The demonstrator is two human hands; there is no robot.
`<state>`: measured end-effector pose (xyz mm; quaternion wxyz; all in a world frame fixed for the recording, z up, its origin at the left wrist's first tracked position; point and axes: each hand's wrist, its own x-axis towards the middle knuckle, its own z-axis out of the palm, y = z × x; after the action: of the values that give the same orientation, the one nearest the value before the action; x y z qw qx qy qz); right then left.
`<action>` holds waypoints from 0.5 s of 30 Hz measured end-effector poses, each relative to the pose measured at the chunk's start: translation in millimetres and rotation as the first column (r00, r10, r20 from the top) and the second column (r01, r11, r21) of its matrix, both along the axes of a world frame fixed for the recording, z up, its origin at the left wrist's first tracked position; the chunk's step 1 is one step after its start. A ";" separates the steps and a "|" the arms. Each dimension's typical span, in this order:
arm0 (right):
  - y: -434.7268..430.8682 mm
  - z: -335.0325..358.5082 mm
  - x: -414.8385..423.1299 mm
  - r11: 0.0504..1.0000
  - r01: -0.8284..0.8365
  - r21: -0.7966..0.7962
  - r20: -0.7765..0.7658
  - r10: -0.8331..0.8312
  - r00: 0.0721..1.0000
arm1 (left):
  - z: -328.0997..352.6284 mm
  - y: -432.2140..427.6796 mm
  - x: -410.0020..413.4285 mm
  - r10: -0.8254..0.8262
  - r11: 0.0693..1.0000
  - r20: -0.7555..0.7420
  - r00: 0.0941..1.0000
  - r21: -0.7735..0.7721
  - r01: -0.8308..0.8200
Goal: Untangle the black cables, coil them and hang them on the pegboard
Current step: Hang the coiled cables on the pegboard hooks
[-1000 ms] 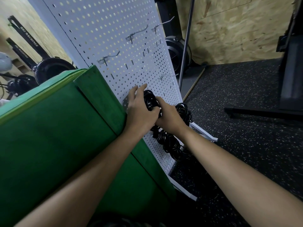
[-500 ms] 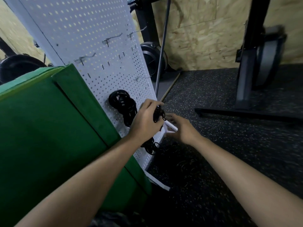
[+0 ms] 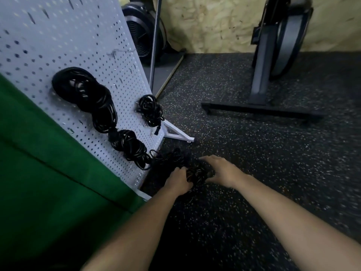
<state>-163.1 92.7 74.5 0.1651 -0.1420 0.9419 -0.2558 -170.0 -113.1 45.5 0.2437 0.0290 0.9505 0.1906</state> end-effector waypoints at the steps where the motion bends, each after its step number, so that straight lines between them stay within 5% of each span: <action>1: -0.3 -4.6 -1.2 1.000 0.006 -0.002 0.011 -0.006 1.000 | -12.6 -0.7 -4.2 0.008 1.000 0.029 1.000 -0.013 -0.007; 4: 0.3 -18.1 -3.1 0.999 0.031 0.011 0.040 -0.031 0.999 | -45.8 -5.2 -12.5 0.040 0.999 0.087 0.995 -0.030 -0.038; 7: 6.0 -31.4 -1.3 0.999 0.052 0.015 0.058 -0.053 0.997 | -62.6 -5.4 -15.5 0.080 0.994 -0.032 0.996 -0.067 -0.082; 15: 10.9 -19.9 -0.9 0.993 0.100 0.055 0.056 -0.103 0.993 | -29.0 18.7 -17.4 0.112 0.989 -0.106 0.988 -0.083 -0.121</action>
<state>-164.0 103.6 54.6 0.1830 -0.0818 0.9490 -0.2435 -187.4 -94.3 16.5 0.1848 -0.0278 0.9693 0.1601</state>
